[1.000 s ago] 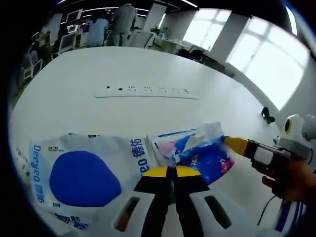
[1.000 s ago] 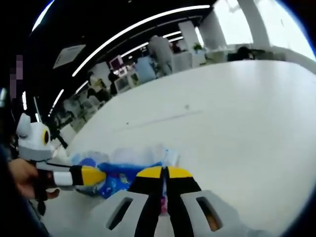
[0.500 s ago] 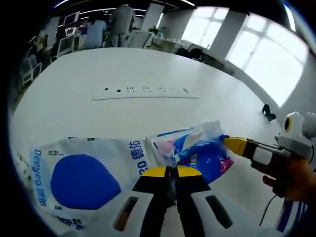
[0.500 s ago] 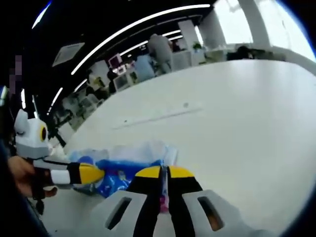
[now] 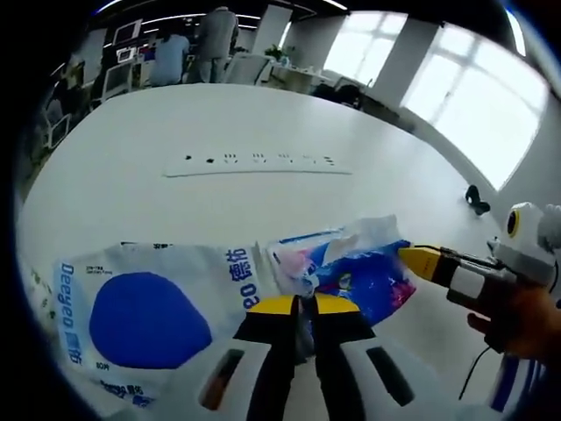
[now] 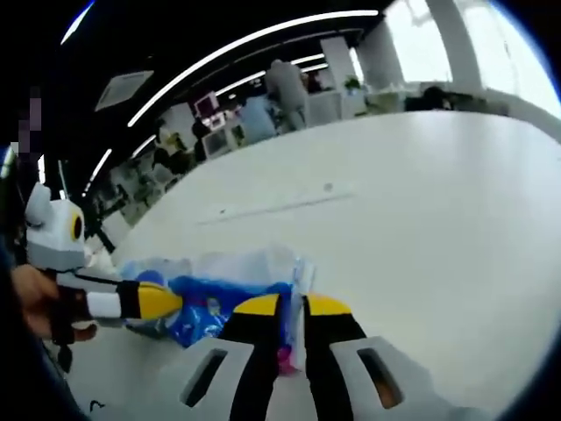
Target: Arrange the tabletop items into an orderly group along one side of the table until the central work area is clear of visible clutter.
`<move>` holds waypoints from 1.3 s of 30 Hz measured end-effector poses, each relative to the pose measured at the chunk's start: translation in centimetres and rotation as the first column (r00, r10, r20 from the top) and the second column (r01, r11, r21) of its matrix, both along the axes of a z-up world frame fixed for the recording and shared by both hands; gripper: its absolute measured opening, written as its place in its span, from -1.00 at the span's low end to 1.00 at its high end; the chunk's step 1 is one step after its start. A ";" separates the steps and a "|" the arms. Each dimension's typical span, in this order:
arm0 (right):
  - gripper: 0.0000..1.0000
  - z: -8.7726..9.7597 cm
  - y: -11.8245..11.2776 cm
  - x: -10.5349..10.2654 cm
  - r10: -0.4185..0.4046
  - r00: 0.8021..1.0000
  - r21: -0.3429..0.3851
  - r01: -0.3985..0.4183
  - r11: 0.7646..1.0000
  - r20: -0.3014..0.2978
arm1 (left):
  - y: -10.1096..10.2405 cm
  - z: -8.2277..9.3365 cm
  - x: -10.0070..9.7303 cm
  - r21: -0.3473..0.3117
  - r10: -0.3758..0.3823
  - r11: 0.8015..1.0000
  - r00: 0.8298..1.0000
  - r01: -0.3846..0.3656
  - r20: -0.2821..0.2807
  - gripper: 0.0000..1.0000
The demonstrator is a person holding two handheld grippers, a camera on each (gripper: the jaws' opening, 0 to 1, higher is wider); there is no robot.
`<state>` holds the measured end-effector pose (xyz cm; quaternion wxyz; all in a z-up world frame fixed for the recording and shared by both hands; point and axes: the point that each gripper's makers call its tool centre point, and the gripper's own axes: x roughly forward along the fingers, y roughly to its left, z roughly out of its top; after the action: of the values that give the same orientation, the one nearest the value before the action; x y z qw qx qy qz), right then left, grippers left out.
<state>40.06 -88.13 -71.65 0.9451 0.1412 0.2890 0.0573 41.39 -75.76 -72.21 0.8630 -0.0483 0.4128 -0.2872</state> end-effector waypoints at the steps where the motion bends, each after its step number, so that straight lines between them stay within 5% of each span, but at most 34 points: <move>1: -0.82 0.0 0.0 0.0 -0.002 1.000 0.005 0.002 1.000 0.000 | 0.1 0.0 0.0 0.003 0.002 1.000 1.000 -0.002 0.001 -0.86; 6: -0.61 0.2 0.7 -0.1 0.016 1.000 0.006 -0.016 1.000 0.006 | 0.2 0.5 0.1 0.013 -0.002 1.000 1.000 0.002 0.013 -0.73; 16: -0.51 0.3 0.4 -0.6 0.006 1.000 -0.002 -0.006 1.000 0.001 | 1.0 1.5 0.4 0.048 -0.006 0.999 0.997 0.003 0.079 -0.64; 27: -0.21 0.9 0.7 -2.2 0.011 1.000 0.020 -0.011 1.000 0.014 | 0.6 1.4 -1.2 0.025 -0.051 0.998 0.994 0.049 0.093 -0.47; 39: -0.11 1.5 1.1 -5.6 0.015 0.999 -0.016 -0.014 1.000 0.041 | 4.0 2.5 -1.7 0.047 -0.046 0.998 0.988 0.039 0.145 -0.26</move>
<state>34.45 -87.06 -70.16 0.9515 0.1306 0.2710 0.0648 39.72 -71.75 -69.76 0.8855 0.0005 0.3555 -0.2992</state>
